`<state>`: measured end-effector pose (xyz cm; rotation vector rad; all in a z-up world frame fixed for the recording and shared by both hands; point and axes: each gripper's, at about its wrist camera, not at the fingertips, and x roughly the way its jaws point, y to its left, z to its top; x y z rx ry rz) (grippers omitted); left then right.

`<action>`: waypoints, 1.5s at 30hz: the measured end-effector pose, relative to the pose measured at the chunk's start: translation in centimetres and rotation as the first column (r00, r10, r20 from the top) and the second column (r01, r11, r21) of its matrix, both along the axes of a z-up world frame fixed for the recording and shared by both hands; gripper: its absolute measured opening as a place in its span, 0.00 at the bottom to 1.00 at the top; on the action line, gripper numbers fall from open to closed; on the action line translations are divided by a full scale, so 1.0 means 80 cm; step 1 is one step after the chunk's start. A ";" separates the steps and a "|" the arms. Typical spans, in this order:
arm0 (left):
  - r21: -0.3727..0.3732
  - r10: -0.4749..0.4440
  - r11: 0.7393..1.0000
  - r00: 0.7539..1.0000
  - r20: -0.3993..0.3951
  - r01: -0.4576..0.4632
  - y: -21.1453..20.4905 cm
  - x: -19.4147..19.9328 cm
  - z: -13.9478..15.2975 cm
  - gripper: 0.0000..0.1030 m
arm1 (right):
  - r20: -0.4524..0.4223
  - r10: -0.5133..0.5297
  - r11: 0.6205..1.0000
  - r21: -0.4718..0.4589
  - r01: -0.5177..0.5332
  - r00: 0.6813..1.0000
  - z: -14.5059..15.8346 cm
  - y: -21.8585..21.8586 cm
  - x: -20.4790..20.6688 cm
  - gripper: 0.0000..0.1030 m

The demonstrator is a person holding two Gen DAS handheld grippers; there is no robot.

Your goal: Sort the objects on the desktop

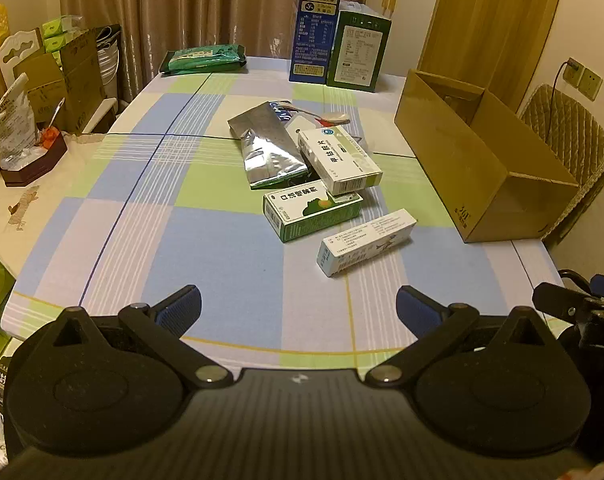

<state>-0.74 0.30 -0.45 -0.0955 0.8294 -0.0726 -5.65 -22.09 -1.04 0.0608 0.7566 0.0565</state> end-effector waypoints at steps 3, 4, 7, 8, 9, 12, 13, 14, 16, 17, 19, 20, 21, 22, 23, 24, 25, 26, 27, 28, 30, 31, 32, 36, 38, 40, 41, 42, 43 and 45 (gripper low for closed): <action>0.000 -0.003 1.000 1.000 -0.001 0.003 -0.001 -0.001 0.001 0.99 | -0.005 0.000 1.000 -0.001 0.000 1.000 0.000 -0.001 0.000 0.98; -0.001 -0.005 1.000 1.000 -0.002 0.005 -0.001 -0.001 0.001 0.99 | -0.008 0.000 1.000 -0.002 0.000 1.000 -0.001 -0.002 0.000 0.98; -0.005 -0.011 1.000 1.000 -0.005 0.011 -0.003 0.000 0.002 0.99 | -0.012 -0.004 1.000 -0.002 0.004 1.000 -0.003 -0.003 -0.001 0.98; -0.006 -0.013 1.000 1.000 -0.005 0.013 -0.003 0.000 0.002 0.99 | -0.013 -0.004 1.000 0.001 0.004 1.000 -0.004 -0.005 -0.001 0.98; -0.008 -0.015 1.000 1.000 -0.005 0.015 -0.003 0.000 0.002 0.99 | -0.014 -0.005 1.000 0.002 0.005 1.000 -0.004 -0.005 -0.001 0.98; -0.013 -0.024 1.000 1.000 -0.005 0.024 -0.004 0.000 0.002 0.99 | -0.016 -0.006 1.000 0.002 0.006 1.000 -0.005 -0.005 0.000 0.98; -0.013 -0.025 1.000 1.000 -0.006 0.024 -0.004 0.000 0.002 0.99 | -0.017 -0.006 1.000 0.003 0.006 1.000 -0.006 -0.006 0.000 0.98; -0.012 -0.025 1.000 1.000 -0.007 0.025 -0.005 0.000 0.003 0.99 | -0.020 -0.007 1.000 0.005 0.007 1.000 -0.006 -0.006 0.000 0.98; -0.009 -0.027 1.000 1.000 -0.008 0.027 -0.006 -0.001 0.002 0.99 | -0.024 -0.007 1.000 0.008 0.007 1.000 -0.008 -0.007 0.000 0.98; -0.008 -0.027 1.000 1.000 -0.009 0.027 -0.006 -0.001 0.002 0.99 | -0.026 -0.008 1.000 0.009 0.008 1.000 -0.009 -0.007 0.000 0.98; -0.009 -0.029 1.000 1.000 -0.009 0.029 -0.006 -0.001 0.002 0.99 | -0.029 -0.008 1.000 0.010 0.008 1.000 -0.010 -0.008 0.000 0.98; -0.009 -0.029 1.000 1.000 -0.010 0.029 -0.006 -0.001 0.001 0.99 | -0.030 -0.008 1.000 0.010 0.008 1.000 -0.010 -0.008 0.000 0.98; -0.008 -0.029 1.000 1.000 -0.010 0.029 -0.006 -0.001 0.001 0.99 | -0.031 -0.008 1.000 0.011 0.009 0.999 -0.010 -0.009 0.000 0.98; -0.008 -0.029 1.000 1.000 -0.011 0.028 -0.006 -0.001 0.000 0.99 | -0.031 -0.008 1.000 0.012 0.009 0.999 -0.011 -0.009 0.000 0.98; -0.007 -0.029 1.000 1.000 -0.011 0.029 -0.007 -0.001 0.000 0.99 | -0.032 -0.009 1.000 0.011 0.009 0.999 -0.011 -0.009 -0.001 0.98; -0.008 -0.030 1.000 0.999 -0.012 0.030 -0.007 -0.001 0.000 0.99 | -0.033 -0.010 1.000 0.012 0.010 0.999 -0.011 -0.010 0.000 0.98; -0.008 -0.030 1.000 0.999 -0.012 0.030 -0.007 -0.001 0.000 0.99 | -0.034 -0.011 1.000 0.012 0.012 0.999 -0.011 -0.010 0.000 0.98; -0.007 -0.031 1.000 0.999 -0.013 0.031 -0.008 -0.001 -0.001 0.99 | -0.035 -0.013 1.000 0.013 0.013 0.999 -0.012 -0.011 -0.001 0.98; -0.007 -0.031 1.000 0.999 -0.013 0.031 -0.008 -0.001 -0.001 0.99 | -0.036 -0.015 1.000 0.014 0.015 0.999 -0.012 -0.011 -0.001 0.98; -0.007 -0.030 1.000 0.999 -0.013 0.030 -0.008 -0.001 -0.001 0.99 | -0.037 -0.016 1.000 0.015 0.016 0.999 -0.012 -0.011 -0.001 0.98; -0.007 -0.038 0.999 0.999 -0.013 0.038 -0.008 -0.001 -0.001 0.99 | -0.039 -0.017 1.000 0.015 0.018 0.999 -0.013 -0.012 -0.002 0.98; -0.007 -0.038 0.999 0.999 -0.012 0.038 -0.008 -0.001 -0.001 0.99 | -0.040 -0.017 1.000 0.015 0.018 0.999 -0.013 -0.012 -0.001 0.98; -0.007 -0.038 0.999 0.999 -0.013 0.038 -0.008 -0.001 -0.001 0.99 | -0.041 -0.017 1.000 0.015 0.018 0.999 -0.013 -0.013 -0.001 0.98; -0.006 -0.053 0.999 0.999 -0.013 0.053 -0.010 -0.002 -0.002 0.99 | -0.042 -0.017 1.000 0.015 0.018 0.999 -0.014 -0.012 -0.001 0.98; -0.007 -0.055 0.998 0.998 -0.013 0.055 -0.011 -0.002 -0.004 0.99 | -0.044 -0.016 1.000 0.015 0.017 0.999 -0.014 -0.012 -0.001 0.98; -0.006 -0.061 0.998 0.998 -0.014 0.061 -0.011 -0.002 -0.005 0.99 | -0.044 -0.016 1.000 0.014 0.016 0.999 -0.014 -0.012 -0.001 0.98; -0.006 -0.061 0.998 0.998 -0.014 0.061 -0.011 -0.002 -0.004 0.99 | -0.044 -0.016 1.000 0.014 0.016 0.999 -0.014 -0.012 -0.001 0.98; -0.007 -0.068 0.998 0.998 -0.014 0.068 -0.011 -0.002 -0.004 0.99 | -0.045 -0.015 1.000 0.014 0.016 0.999 -0.014 -0.012 -0.001 0.98; -0.009 -0.067 0.998 0.998 -0.015 0.067 -0.011 -0.002 -0.004 0.99 | -0.045 -0.015 1.000 0.014 0.016 0.999 -0.014 -0.012 -0.001 0.98; -0.010 -0.068 0.998 0.998 -0.016 0.068 -0.011 -0.002 -0.005 0.99 | -0.045 -0.015 1.000 0.014 0.016 0.999 -0.014 -0.012 -0.001 0.98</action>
